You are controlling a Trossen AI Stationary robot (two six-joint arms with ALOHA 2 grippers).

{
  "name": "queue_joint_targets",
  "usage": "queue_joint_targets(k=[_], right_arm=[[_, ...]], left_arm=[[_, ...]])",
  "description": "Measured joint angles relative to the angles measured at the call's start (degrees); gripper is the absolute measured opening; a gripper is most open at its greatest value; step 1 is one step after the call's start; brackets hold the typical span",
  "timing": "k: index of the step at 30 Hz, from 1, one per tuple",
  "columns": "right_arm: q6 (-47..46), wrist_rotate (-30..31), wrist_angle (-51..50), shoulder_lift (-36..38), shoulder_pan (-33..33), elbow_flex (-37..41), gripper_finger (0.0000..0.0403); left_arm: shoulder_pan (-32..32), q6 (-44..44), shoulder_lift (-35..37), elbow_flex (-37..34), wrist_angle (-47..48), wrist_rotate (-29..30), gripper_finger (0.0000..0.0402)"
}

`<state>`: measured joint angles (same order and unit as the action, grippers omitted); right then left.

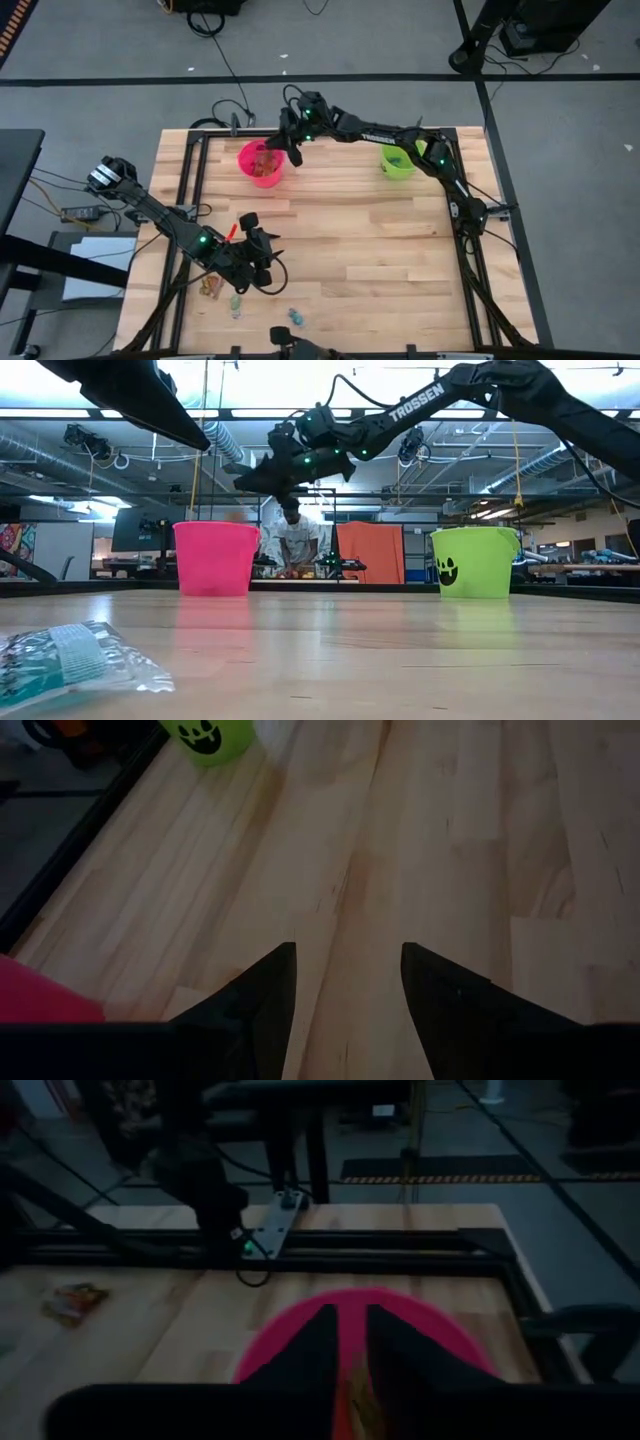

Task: Sort candy by brand, put in halloween buckets
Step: Put the gold red candy into the pink bucket

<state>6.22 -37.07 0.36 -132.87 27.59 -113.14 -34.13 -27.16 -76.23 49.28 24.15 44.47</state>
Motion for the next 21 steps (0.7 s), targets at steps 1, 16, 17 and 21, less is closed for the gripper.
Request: queue_joint_targets(k=[1,16,17,21], right_arm=[[-0.33,-0.35,0.01,0.02,0.0,0.0,0.0087],[7.03,-1.26,-21.84,11.68,-4.93,0.02,0.0168],[8.62,0.5,-24.77,13.49,-5.79,0.02,0.0168],[12.19,7.19,-32.98,20.08,-9.56,0.02,0.0168]], left_arm=[[0.0,0.01,0.0,0.0,-0.04,0.0,0.0188],[0.0,-4.79,0.0,0.0,10.29,-19.66,0.0188],[0.0,-6.27,0.0,0.0,12.09,-23.24,0.0188],[0.0,-11.26,0.0,0.1,19.39,-37.65,0.0188]])
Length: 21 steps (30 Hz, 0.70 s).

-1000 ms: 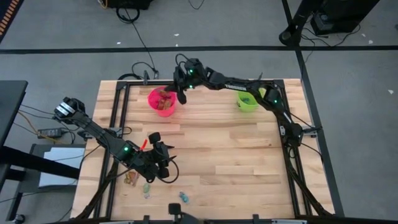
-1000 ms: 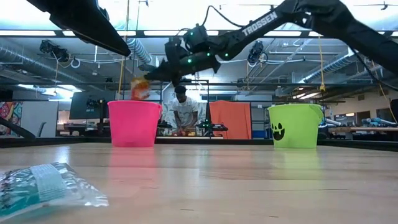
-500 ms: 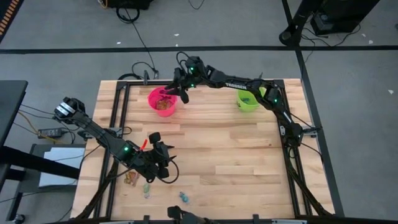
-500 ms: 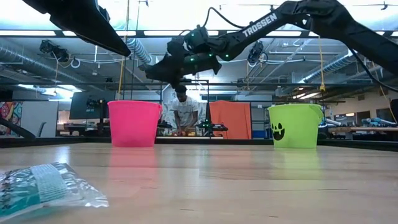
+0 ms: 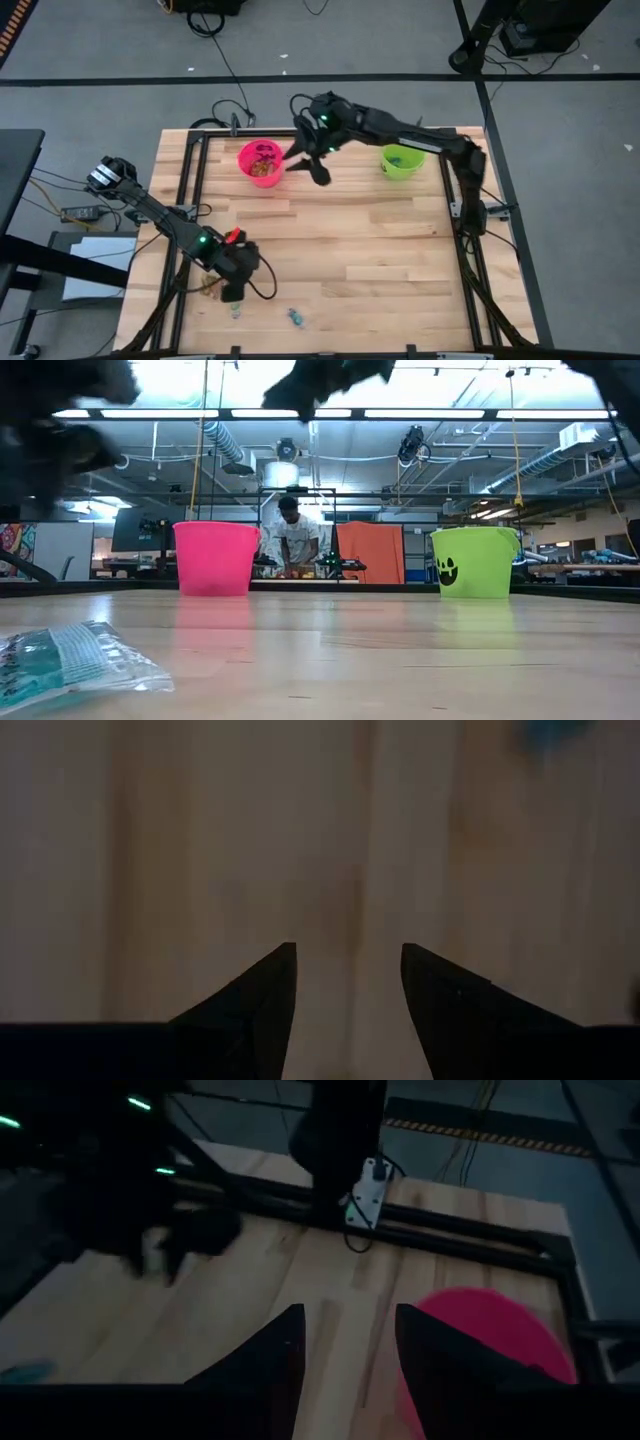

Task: Sort candy by brand, put in halloween buckets
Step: Put the gold red candy into the pink bucket

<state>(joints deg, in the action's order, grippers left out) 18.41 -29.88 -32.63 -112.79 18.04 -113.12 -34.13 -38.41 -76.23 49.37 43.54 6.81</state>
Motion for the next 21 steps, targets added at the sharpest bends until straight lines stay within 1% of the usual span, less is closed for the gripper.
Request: queue_joint_targets(k=[4,7,9,12,14,17,21], right_arm=[[0.22,4.84,-5.37,5.04,-3.24,0.01,0.0168],[-0.45,9.56,-6.42,8.08,-5.22,1.77,0.0168],[-0.71,12.5,-6.48,9.95,-6.3,3.66,0.0168],[-1.26,15.91,-6.45,12.37,-7.48,6.92,0.0168],[-1.76,17.09,-5.78,13.72,-7.86,9.08,0.0168],[-2.37,17.41,-3.91,15.71,-8.15,12.42,0.0168],[-3.29,17.23,-1.37,18.09,-8.17,15.72,0.0168]], left_arm=[[-0.67,-4.97,0.02,2.37,10.81,-10.8,0.0188],[-2.5,-9.06,0.02,4.45,16.59,-15.01,0.0188],[-4.5,-12.31,0.09,5.3,17.46,-17.08,0.0188],[-8.4,-17.48,0.09,5.35,15.44,-17.8,0.0188],[-10.88,-21.16,0.09,5.35,15.6,-17.75,0.0188],[-13.81,-26.31,0.09,5.32,15.99,-15.91,0.0188],[-15.22,-29.91,0.04,4.75,15.98,-15.51,0.0193]])
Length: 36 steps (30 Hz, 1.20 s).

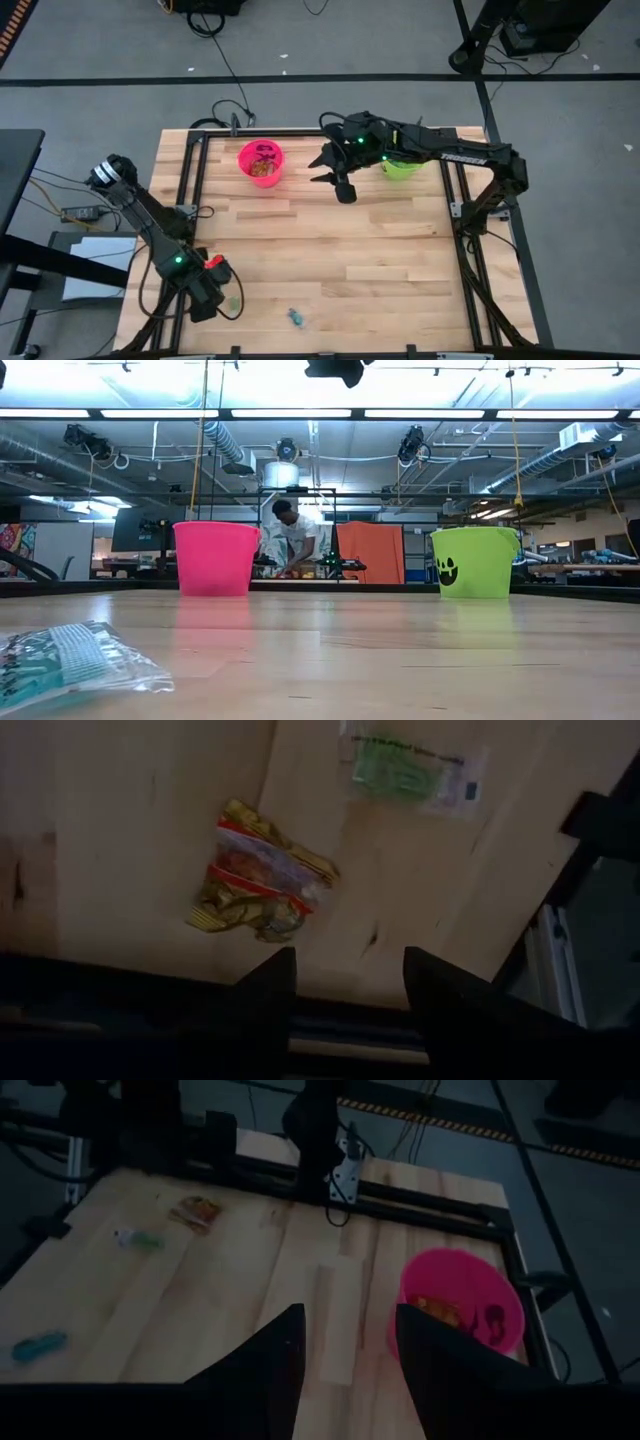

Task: Sort candy by brand, put in halloween buckets
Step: Put the gold red candy into the pink bucket

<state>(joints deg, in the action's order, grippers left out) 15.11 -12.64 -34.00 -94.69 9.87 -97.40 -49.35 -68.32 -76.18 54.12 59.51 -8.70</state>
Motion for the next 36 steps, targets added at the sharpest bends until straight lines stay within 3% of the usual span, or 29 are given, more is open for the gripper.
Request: queue_joint_targets(k=[12,18,22,28,36], right_arm=[[-0.38,0.15,1.94,3.1,-0.57,5.09,0.0168],[0.38,0.15,2.23,3.1,-0.55,5.11,0.0168],[0.98,0.02,2.25,3.1,-0.55,5.11,0.0168],[1.34,0.11,2.45,3.1,-0.51,5.11,0.0168],[1.6,0.0,4.33,3.1,0.13,5.11,0.0168]], left_arm=[[0.03,1.62,-0.04,-8.64,-3.99,-2.75,0.0298],[0.05,4.69,-0.04,-12.66,-6.76,-0.06,0.0314],[0.05,5.38,-0.04,-16.61,-12.19,1.69,0.031],[0.12,4.51,0.17,-21.0,-18.75,-1.15,0.0287],[0.33,5.06,-0.09,-18.48,-17.38,-1.31,0.0178]])
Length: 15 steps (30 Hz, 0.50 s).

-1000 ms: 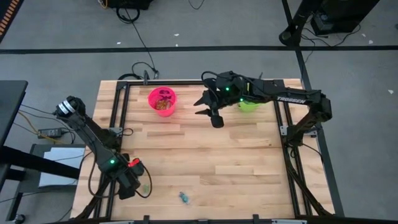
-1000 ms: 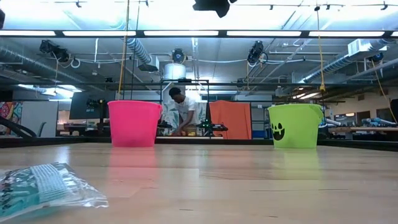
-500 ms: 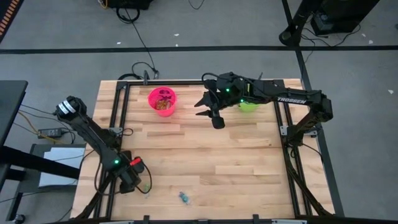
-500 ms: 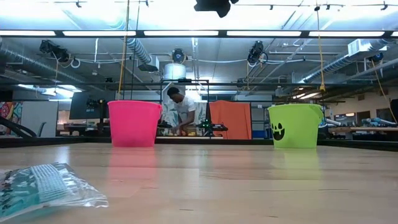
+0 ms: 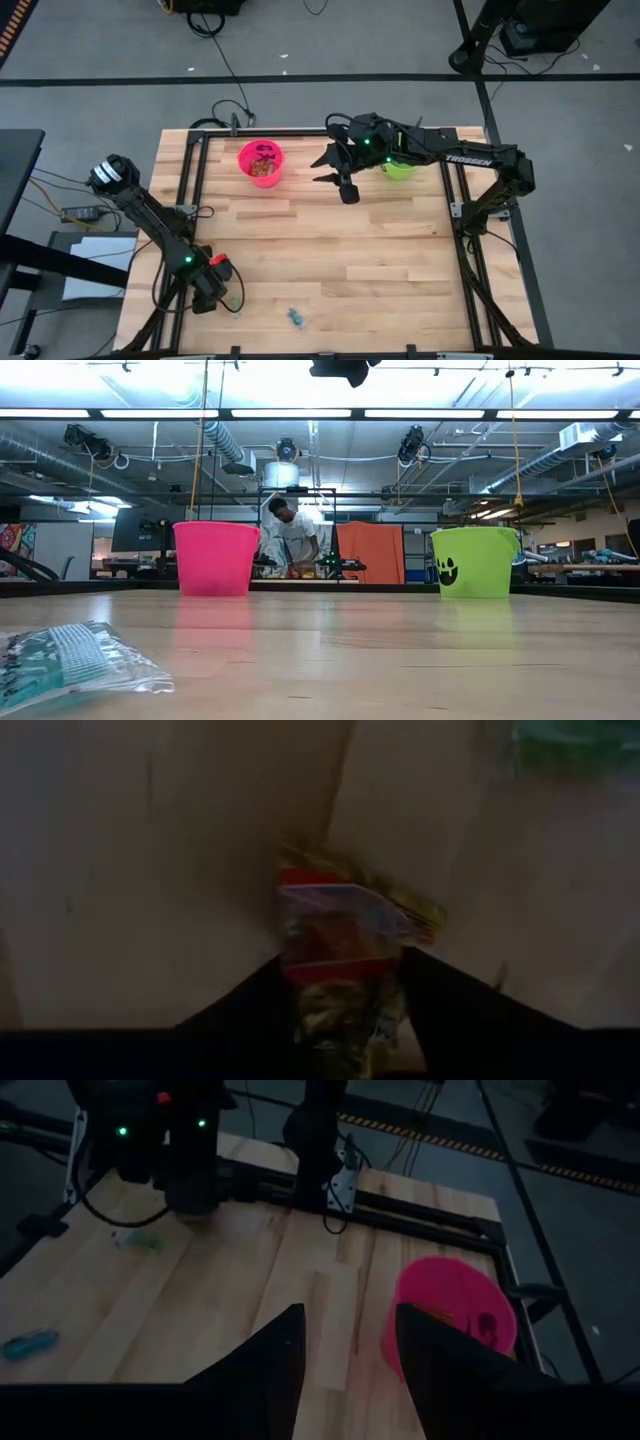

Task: Sort candy by brand, put in halloween buckets
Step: Put the gold red candy into the pink bucket

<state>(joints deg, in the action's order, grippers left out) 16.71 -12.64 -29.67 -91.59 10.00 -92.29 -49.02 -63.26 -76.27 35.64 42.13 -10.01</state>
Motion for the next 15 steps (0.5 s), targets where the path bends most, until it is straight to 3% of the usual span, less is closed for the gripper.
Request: queue_joint_targets(k=[8,15], right_arm=[[0.42,-0.26,0.52,0.0,-0.02,0.0,0.0168],[0.36,-0.26,-0.82,0.0,-0.2,0.0,0.0168]], left_arm=[[1.86,3.44,-0.02,3.85,1.48,7.39,0.0071],[6.85,10.7,-0.02,8.66,8.95,17.4,0.0035]])
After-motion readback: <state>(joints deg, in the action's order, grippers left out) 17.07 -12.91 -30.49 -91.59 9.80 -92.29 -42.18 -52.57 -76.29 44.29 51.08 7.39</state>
